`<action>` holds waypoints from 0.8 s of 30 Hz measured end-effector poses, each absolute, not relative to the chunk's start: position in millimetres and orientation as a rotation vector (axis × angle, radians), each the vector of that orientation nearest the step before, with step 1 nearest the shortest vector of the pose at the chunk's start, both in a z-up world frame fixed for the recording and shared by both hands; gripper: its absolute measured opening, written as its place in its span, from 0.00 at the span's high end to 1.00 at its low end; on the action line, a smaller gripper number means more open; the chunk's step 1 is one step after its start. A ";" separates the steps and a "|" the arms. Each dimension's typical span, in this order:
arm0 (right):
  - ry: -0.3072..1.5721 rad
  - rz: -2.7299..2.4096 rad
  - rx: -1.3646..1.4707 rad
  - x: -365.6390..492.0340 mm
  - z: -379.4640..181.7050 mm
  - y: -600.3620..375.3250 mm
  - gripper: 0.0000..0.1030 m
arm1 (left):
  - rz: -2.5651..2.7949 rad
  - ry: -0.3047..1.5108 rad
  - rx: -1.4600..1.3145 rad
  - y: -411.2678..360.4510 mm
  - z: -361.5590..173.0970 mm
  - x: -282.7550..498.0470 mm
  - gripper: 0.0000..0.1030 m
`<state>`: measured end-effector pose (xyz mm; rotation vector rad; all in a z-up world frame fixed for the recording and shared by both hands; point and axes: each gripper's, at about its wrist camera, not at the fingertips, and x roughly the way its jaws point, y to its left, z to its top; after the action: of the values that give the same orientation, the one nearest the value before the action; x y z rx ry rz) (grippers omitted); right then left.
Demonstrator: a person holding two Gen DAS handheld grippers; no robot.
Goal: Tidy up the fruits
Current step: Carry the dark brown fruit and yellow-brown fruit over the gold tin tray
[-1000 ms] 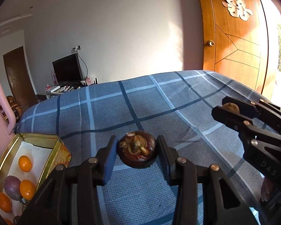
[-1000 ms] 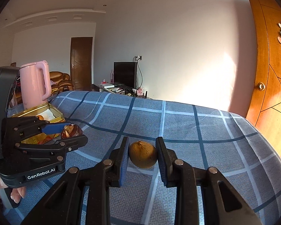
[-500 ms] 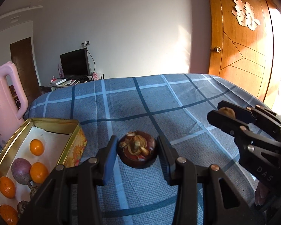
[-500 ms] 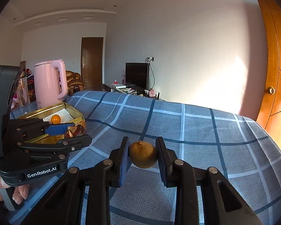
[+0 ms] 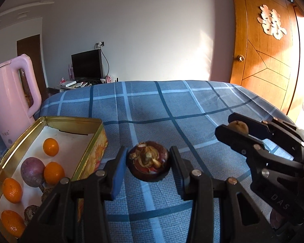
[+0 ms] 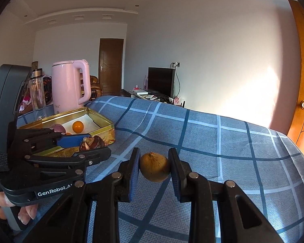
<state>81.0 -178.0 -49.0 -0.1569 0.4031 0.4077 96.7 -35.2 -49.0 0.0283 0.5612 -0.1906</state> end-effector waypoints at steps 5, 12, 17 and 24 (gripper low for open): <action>0.400 0.422 -0.162 78.6 -47.7 -171.0 0.71 | -0.178 0.555 0.019 -26.4 -48.5 91.5 0.57; 0.392 0.449 -0.178 77.4 -44.3 -155.7 0.71 | -0.146 0.541 0.009 -11.2 -45.4 84.5 0.57; 0.387 0.471 -0.190 75.3 -41.9 -144.0 0.71 | -0.129 0.537 -0.002 0.4 -44.1 79.7 0.57; 0.381 0.497 -0.202 75.0 -38.4 -129.0 0.71 | -0.102 0.529 -0.021 17.3 -43.3 73.6 0.57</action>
<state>75.0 -129.0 -38.4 -0.2022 0.3805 0.4973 73.6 17.3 -43.3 -0.0207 0.5293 -0.1024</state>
